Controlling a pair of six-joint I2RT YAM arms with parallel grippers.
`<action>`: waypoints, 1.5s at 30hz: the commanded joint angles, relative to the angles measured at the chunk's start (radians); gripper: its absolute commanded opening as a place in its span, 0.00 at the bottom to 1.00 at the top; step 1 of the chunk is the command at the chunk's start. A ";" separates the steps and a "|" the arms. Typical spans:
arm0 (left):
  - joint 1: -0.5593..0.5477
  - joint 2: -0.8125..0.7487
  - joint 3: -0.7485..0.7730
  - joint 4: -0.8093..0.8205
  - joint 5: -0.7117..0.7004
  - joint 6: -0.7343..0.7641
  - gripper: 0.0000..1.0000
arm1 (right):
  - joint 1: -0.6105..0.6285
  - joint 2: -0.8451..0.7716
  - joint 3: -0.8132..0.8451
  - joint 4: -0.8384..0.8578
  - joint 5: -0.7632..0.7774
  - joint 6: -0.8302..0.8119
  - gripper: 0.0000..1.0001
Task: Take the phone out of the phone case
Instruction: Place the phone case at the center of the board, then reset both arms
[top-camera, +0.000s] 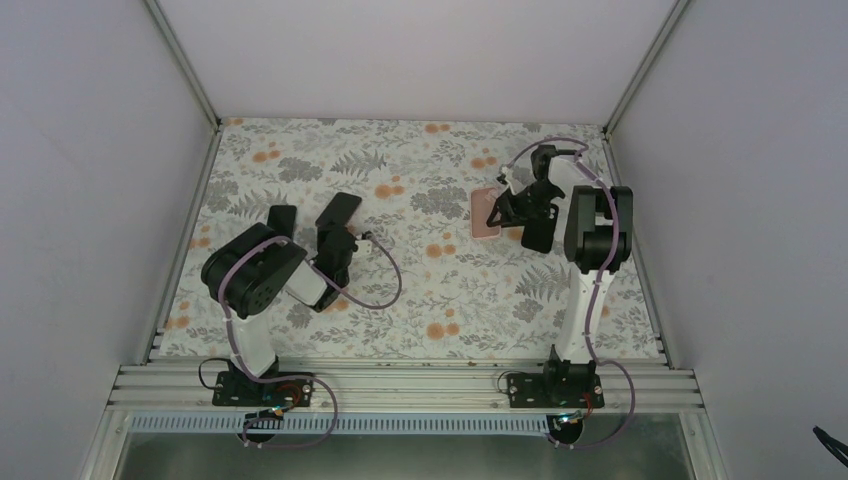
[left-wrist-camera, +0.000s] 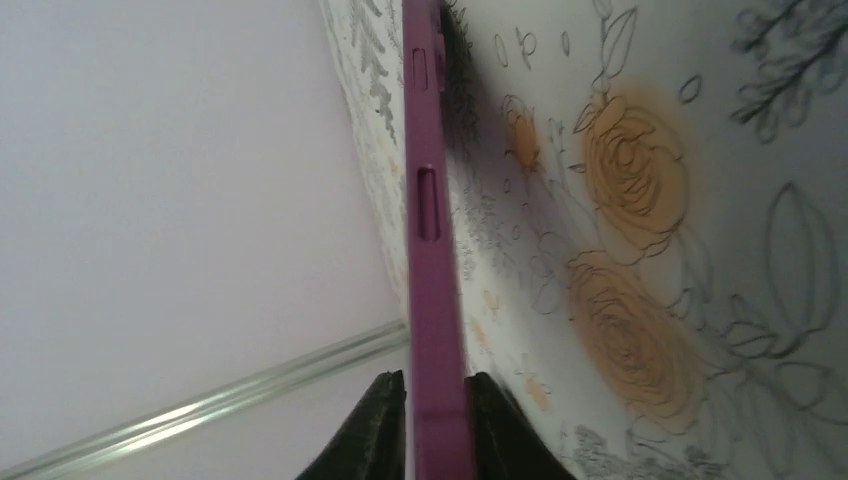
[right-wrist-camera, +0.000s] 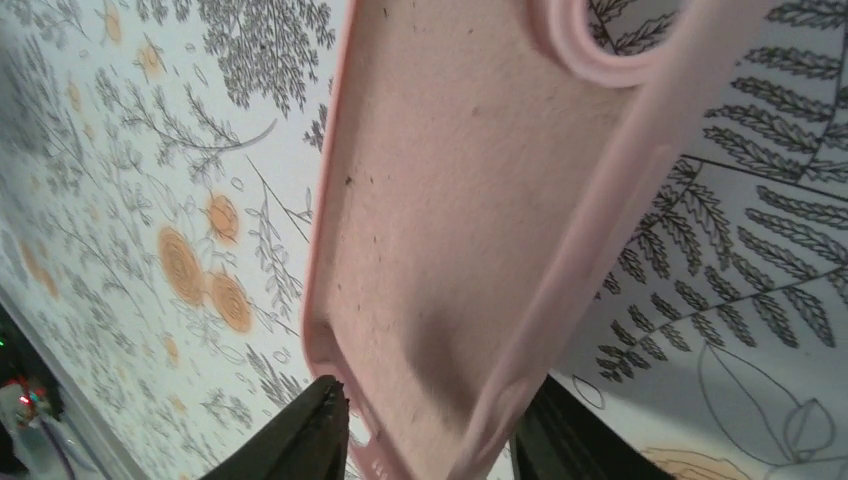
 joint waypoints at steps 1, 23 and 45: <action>-0.015 0.009 -0.025 -0.024 0.007 -0.033 0.26 | -0.011 -0.015 0.014 -0.056 0.037 -0.054 0.50; -0.203 -0.365 0.292 -1.656 0.571 -0.623 1.00 | -0.009 -0.399 0.156 -0.207 0.336 -0.208 1.00; 0.068 -0.747 1.051 -1.826 0.904 -0.754 1.00 | -0.010 -1.177 -0.460 0.650 0.419 -0.038 1.00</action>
